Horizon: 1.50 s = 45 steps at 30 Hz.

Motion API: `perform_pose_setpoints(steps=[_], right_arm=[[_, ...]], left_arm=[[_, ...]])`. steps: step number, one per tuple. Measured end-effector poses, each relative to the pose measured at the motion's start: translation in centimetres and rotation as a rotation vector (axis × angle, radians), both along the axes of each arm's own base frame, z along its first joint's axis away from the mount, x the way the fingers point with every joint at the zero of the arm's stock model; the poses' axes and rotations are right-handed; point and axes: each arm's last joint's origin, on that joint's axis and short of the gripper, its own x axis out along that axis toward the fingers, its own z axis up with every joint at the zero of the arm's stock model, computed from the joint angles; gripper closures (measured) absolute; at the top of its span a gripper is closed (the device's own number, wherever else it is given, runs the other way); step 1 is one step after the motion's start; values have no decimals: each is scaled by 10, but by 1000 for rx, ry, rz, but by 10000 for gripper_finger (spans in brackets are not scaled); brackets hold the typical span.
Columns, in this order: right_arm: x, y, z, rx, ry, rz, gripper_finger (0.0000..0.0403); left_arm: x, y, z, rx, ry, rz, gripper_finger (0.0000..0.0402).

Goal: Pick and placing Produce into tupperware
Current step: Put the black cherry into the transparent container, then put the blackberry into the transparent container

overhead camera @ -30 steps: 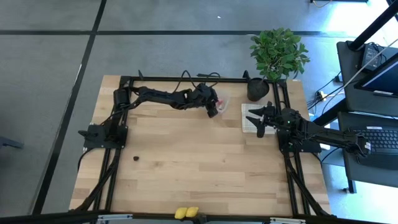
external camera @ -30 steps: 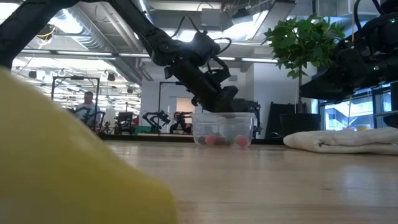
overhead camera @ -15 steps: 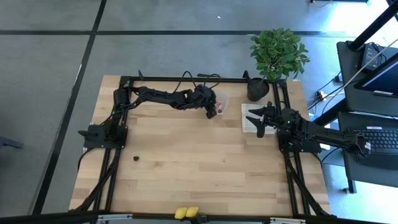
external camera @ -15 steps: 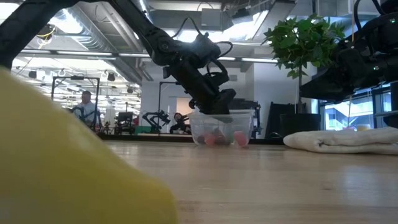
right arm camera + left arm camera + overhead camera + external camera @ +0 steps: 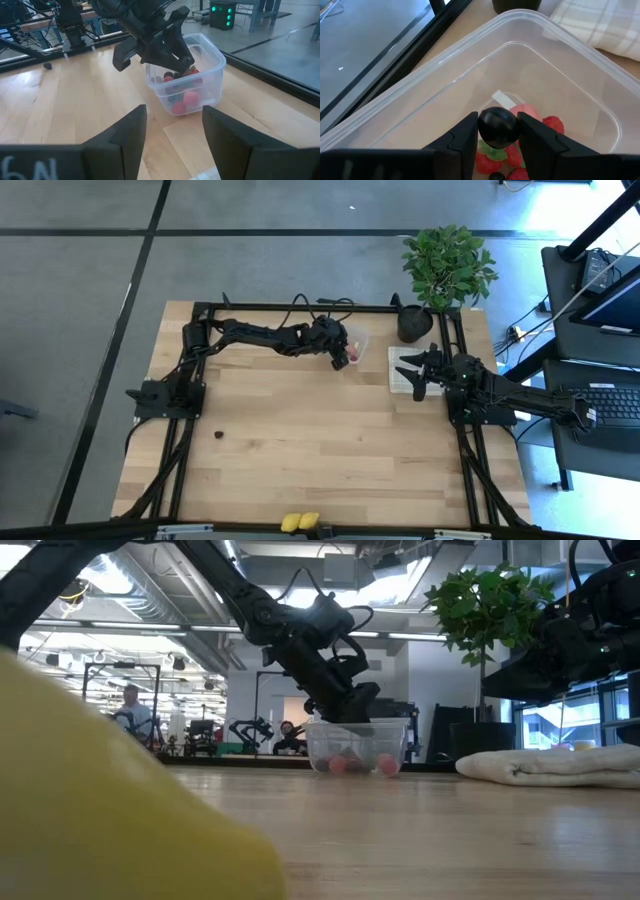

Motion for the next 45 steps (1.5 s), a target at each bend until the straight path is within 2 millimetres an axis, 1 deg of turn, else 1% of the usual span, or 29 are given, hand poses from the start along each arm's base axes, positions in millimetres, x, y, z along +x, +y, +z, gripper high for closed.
perform_pose_setpoints(steps=[5,8,14,18,24,30,33,36,40,43,45], right_arm=[[0,0,0,0,0,0,208],[0,0,0,-1,0,0,208],[0,0,0,-1,0,0,208],[0,0,0,-1,0,0,208],[0,0,0,-1,1,1,208],[0,0,0,-2,0,1,208],[0,0,0,-2,1,0,208],[0,0,0,-2,1,0,208],[0,0,0,-2,1,0,208],[0,0,0,-2,1,1,208],[0,0,0,-2,1,1,208]], left_arm=[[0,0,0,1,-1,1,288],[0,0,0,1,-1,1,289],[0,0,0,1,-1,1,261],[0,0,0,1,-1,1,255],[2,1,2,12,-27,-1,270],[7,1,12,105,-96,-45,291],[8,0,19,145,-124,-63,300],[5,-4,30,188,-96,-100,307],[-4,-17,59,265,-43,-180,316],[-17,-31,82,269,10,-226,322],[-30,-41,97,254,62,-252,325]])
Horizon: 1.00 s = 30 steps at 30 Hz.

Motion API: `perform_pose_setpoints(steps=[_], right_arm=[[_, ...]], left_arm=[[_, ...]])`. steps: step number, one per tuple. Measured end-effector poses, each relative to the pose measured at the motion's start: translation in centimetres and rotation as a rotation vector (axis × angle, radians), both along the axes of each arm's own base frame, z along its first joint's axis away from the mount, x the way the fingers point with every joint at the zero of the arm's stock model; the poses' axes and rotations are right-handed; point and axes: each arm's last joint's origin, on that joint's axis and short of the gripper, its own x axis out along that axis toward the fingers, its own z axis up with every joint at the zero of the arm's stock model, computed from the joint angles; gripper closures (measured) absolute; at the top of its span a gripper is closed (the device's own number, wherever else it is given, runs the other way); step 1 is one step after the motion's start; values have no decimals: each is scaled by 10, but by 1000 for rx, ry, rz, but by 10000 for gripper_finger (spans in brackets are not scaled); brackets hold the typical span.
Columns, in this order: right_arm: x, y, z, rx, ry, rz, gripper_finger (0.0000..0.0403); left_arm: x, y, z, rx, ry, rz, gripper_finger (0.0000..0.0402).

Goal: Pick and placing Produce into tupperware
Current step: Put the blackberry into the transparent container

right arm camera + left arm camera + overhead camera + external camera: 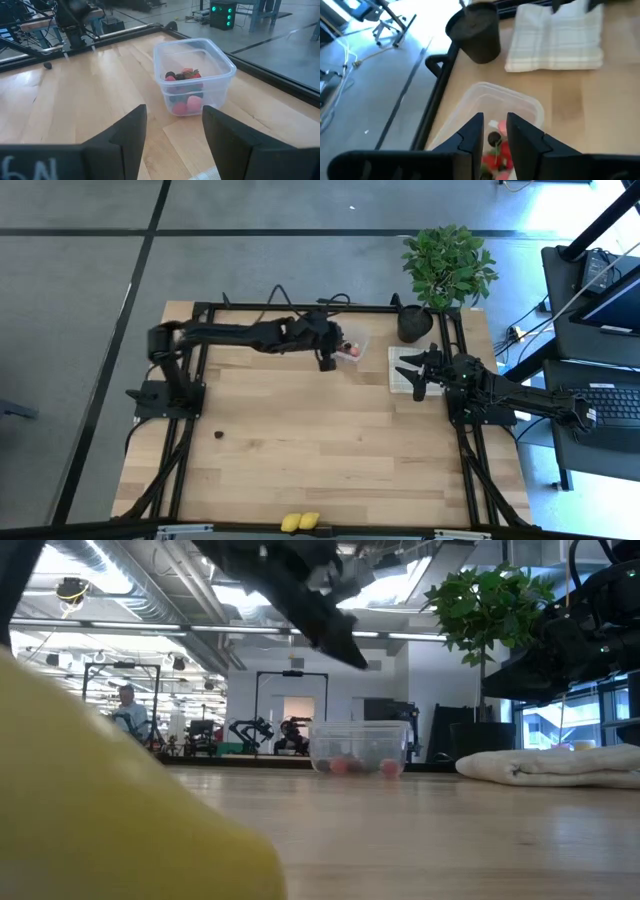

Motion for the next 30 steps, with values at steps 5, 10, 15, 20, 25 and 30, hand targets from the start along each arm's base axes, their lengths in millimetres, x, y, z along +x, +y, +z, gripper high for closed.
perform_pose_setpoints(steps=[5,10,15,20,25,30], right_arm=[[0,0,0,2,2,3,208],[1,0,-1,5,11,3,208],[1,0,-2,9,24,3,208],[1,0,-2,9,25,3,208],[1,0,-3,10,26,3,208],[1,0,-3,11,26,2,208]], left_arm=[[-37,-24,29,-28,156,-6,313],[-78,-44,43,-108,323,112,256],[-104,-64,41,-199,474,219,192],[-121,-87,34,-308,610,266,164],[-131,-114,11,-426,743,207,162],[-145,-141,-16,-485,844,220,171]])
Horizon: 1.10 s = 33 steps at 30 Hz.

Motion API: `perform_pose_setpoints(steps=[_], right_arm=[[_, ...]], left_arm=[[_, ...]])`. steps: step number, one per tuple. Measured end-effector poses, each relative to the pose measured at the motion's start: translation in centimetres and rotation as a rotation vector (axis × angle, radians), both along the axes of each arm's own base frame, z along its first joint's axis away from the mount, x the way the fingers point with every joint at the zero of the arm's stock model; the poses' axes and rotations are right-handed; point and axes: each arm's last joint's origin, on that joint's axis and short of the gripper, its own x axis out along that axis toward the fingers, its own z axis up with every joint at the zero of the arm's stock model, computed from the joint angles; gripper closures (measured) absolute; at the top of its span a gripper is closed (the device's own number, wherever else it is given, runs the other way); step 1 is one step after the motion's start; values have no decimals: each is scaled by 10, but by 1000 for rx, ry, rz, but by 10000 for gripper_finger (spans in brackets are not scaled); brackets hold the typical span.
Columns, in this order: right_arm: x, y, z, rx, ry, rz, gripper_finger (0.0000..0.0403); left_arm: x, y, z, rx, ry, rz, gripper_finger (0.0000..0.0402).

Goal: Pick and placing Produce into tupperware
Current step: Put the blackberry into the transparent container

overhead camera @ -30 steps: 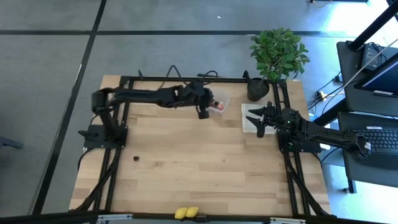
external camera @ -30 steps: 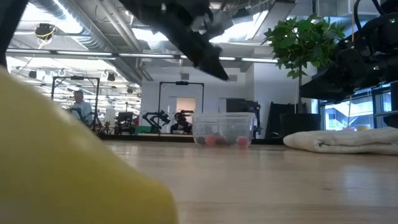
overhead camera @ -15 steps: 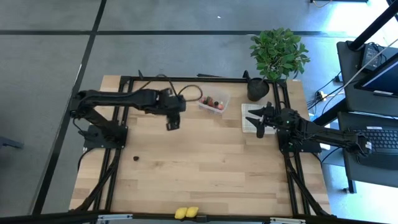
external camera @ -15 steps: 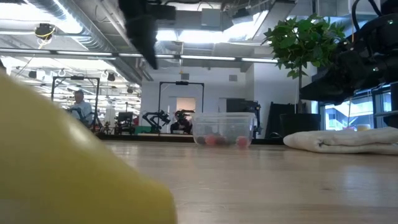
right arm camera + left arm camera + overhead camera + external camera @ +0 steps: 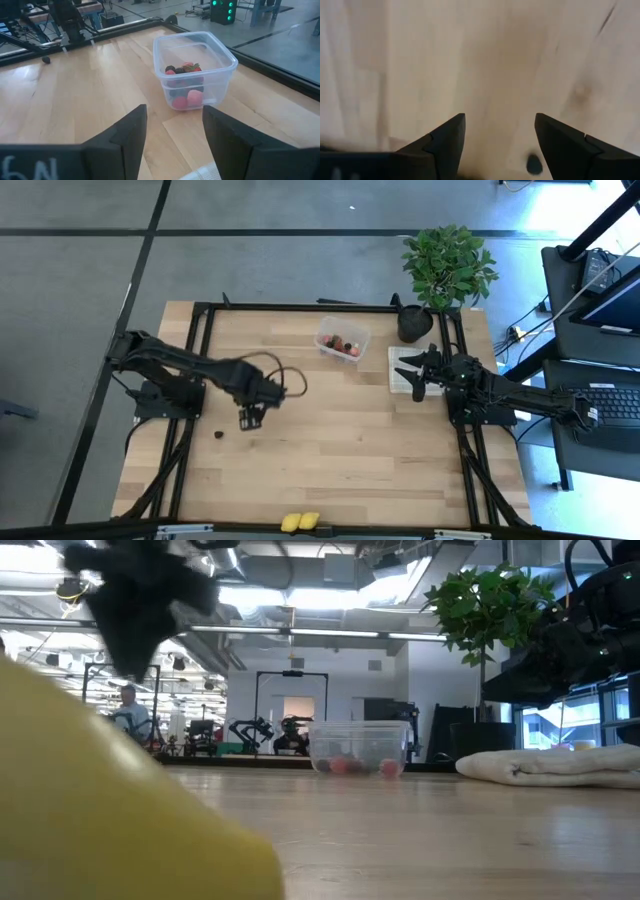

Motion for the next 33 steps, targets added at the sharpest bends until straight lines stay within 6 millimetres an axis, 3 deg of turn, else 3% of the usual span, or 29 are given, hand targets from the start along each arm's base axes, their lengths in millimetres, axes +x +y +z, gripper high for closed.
perform_pose_setpoints(steps=[9,15,21,33], right_arm=[[0,0,0,0,0,0,208],[0,0,0,-1,0,-3,208],[0,0,0,-2,0,-3,208],[0,0,0,-4,-3,-4,208]], left_arm=[[-29,-48,-32,-50,60,21,171],[-57,-67,-36,-70,14,124,171],[-77,-75,-40,-91,-37,160,170],[-100,-79,-74,-78,28,158,170]])
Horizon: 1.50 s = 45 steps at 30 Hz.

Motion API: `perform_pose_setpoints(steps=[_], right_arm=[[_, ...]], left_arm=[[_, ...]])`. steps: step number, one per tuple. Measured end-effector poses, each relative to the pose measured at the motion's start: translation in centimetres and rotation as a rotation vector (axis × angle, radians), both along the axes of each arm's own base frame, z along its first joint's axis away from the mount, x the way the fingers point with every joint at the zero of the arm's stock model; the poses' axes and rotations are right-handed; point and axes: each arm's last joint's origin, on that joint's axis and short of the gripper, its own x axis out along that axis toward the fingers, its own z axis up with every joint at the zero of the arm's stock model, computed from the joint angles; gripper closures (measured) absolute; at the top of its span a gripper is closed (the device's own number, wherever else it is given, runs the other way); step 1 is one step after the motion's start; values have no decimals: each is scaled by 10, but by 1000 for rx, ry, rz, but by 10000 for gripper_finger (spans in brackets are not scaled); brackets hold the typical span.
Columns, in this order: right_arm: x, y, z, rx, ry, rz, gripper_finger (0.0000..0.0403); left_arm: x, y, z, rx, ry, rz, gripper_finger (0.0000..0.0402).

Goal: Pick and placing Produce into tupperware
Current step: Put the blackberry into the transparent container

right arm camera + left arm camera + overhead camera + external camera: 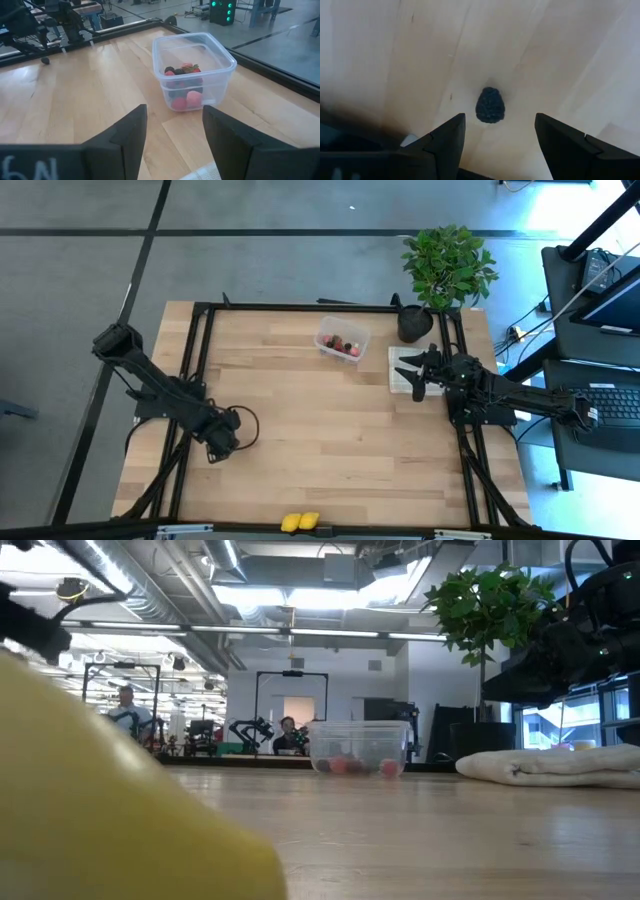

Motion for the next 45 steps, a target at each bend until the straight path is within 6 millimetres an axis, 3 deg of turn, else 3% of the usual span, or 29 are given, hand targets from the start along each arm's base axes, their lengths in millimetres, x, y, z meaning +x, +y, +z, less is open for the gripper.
perform_pose_setpoints(steps=[18,37,45], right_arm=[[0,0,0,-22,10,3,208],[0,0,0,-23,11,5,208],[0,0,0,-23,11,5,208]], left_arm=[[-15,9,-34,1,-4,38,177],[-14,9,-35,-3,-17,22,294],[-11,10,-34,-26,-8,42,315]])
